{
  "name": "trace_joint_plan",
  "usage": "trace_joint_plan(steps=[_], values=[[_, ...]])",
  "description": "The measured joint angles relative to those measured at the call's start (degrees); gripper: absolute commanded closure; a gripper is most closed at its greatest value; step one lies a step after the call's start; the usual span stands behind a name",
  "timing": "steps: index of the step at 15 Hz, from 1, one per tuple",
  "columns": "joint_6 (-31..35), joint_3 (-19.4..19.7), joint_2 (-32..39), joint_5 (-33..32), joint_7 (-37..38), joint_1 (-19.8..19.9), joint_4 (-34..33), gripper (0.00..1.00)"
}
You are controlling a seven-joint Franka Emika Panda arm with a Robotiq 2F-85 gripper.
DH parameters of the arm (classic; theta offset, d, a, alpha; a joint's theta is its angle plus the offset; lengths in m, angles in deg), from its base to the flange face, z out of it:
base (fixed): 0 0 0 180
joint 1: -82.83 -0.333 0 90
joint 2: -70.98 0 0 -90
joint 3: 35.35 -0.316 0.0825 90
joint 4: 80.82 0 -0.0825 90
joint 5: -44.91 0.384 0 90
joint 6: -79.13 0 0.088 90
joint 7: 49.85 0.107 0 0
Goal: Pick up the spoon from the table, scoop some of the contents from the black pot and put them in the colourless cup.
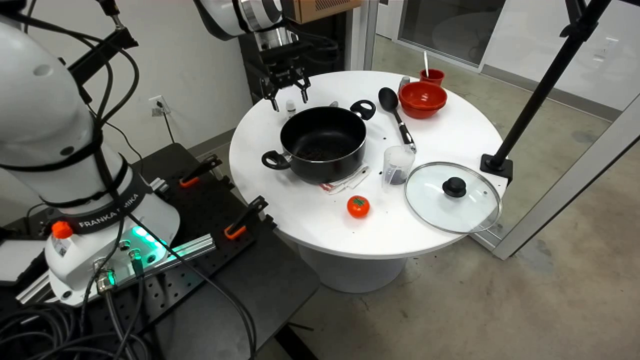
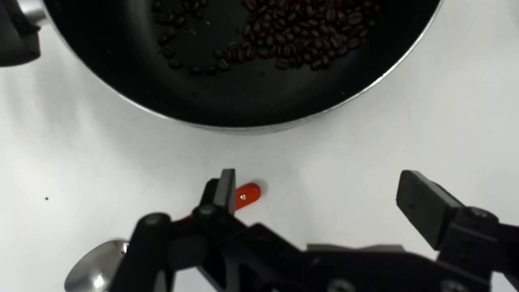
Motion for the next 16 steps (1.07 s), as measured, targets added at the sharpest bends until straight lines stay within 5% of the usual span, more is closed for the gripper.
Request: trace_joint_plan(steps=[7,16], values=[[0.6,0.2,0.0,-8.5,-10.7,2.4,2.1,0.0],[2.1,-0.7,-0.3,-9.5,-18.4,5.0,3.3,0.0]])
